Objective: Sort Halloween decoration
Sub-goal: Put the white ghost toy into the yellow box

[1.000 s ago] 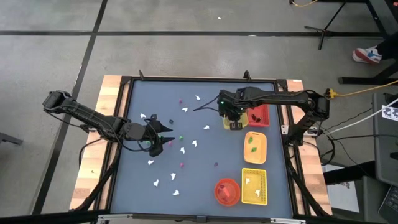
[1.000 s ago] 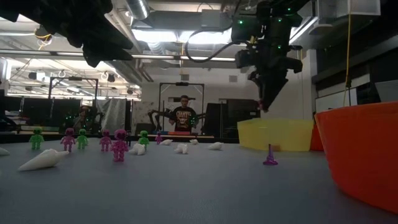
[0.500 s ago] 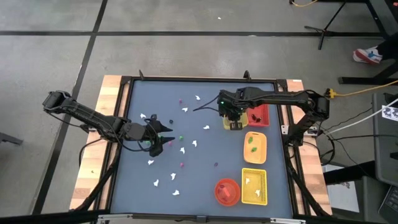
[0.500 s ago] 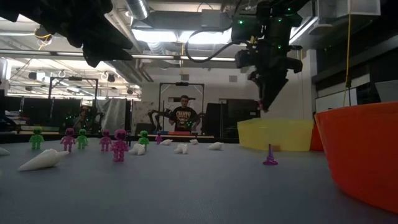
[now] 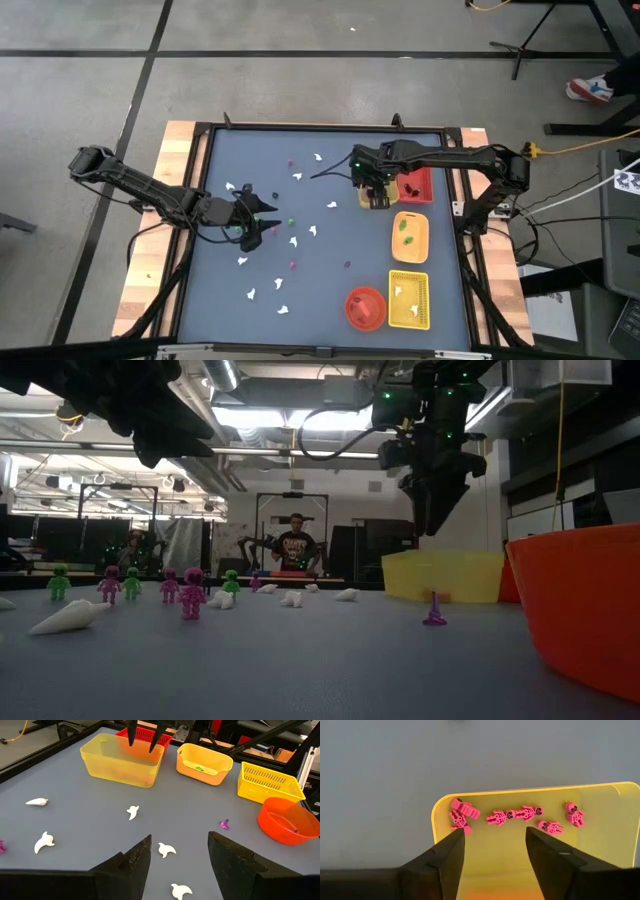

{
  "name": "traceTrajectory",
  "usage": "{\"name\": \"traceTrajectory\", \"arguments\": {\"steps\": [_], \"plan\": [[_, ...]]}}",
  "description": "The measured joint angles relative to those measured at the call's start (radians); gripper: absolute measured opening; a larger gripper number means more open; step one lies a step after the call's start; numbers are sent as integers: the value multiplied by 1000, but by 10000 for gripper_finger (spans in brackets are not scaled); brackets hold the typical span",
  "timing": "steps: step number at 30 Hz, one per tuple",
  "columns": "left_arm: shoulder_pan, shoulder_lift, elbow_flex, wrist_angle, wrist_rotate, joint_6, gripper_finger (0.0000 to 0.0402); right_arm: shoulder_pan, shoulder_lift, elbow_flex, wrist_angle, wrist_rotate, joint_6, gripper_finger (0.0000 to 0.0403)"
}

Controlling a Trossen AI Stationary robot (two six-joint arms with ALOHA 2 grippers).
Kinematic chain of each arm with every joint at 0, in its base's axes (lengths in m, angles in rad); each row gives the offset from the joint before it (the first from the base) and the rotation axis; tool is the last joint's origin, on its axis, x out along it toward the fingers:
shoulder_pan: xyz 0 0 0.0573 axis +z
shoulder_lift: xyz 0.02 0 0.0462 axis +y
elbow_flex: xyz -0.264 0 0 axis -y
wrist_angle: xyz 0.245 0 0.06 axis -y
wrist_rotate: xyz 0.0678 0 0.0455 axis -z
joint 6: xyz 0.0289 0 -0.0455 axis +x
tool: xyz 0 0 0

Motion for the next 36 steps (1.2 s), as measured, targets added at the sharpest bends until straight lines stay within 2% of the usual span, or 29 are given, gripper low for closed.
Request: {"name": "traceTrajectory", "arguments": {"steps": [15,22,27,33,36], "plan": [[0,0,0,0,0,0,179,0,0,0,36,0,0,225],[0,0,0,0,0,0,179,1,1,81,37,-8,0,225],[0,0,0,0,0,0,179,1,1,143,88,-60,-1,225],[0,0,0,0,0,0,179,5,1,148,180,-170,-3,225],[0,0,0,0,0,0,179,25,6,148,216,-170,-5,225]]}}
